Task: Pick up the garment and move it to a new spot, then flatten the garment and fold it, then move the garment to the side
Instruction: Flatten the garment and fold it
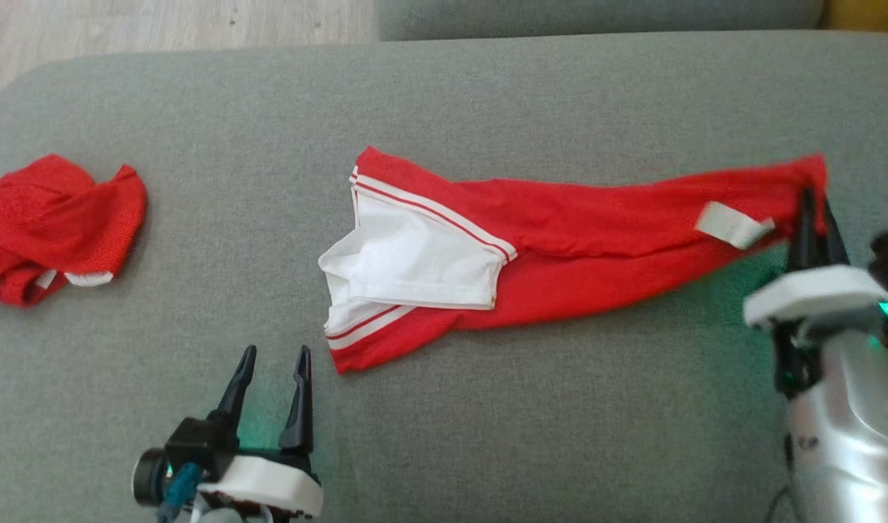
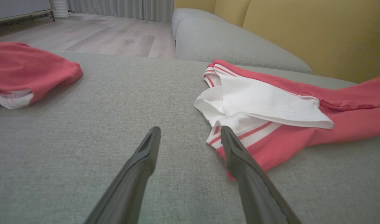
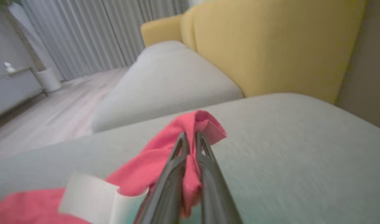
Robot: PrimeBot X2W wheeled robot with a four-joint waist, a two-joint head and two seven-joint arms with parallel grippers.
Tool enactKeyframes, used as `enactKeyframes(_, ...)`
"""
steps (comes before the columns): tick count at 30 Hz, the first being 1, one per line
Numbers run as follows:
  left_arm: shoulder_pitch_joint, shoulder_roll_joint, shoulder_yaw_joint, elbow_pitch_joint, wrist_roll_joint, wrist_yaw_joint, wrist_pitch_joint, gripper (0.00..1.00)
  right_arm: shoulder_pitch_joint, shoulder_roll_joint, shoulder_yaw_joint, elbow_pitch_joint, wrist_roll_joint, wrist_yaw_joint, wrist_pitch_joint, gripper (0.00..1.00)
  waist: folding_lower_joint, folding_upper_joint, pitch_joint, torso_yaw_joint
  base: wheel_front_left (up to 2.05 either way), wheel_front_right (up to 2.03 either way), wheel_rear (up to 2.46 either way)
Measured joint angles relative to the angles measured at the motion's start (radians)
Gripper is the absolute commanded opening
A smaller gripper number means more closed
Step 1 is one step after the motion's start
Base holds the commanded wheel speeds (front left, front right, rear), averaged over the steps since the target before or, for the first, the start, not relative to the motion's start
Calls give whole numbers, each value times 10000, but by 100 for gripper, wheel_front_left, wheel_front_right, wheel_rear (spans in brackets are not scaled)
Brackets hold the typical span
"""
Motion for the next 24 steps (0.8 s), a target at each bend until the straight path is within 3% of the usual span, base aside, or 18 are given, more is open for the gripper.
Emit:
enactKeyframes(5,27,0,-336,192,-165,0,0,100,-50,107,2500,-1162,1074,0,-2,0,0,0,-145,220,0,0,0)
enactKeyframes(11,1,-2,-834,284,-328,15,2,100,-61,188,5421,-1147,2920,-2,-2,0,1,0,-227,1030,0,0,0)
enactKeyframes(16,-15,-2,-1381,284,-351,15,2,100,-309,182,6759,-623,3893,-2,0,0,1,0,-236,2065,0,0,0)
enactKeyframes(23,-42,-2,-2155,305,-554,2,2,100,-810,180,7438,171,4675,-2,-2,0,0,0,-186,3628,0,0,0)
enactKeyframes(24,-42,-2,-2238,314,-554,4,2,100,-829,180,7471,276,4759,-2,-2,9,0,0,-179,3819,0,0,0)
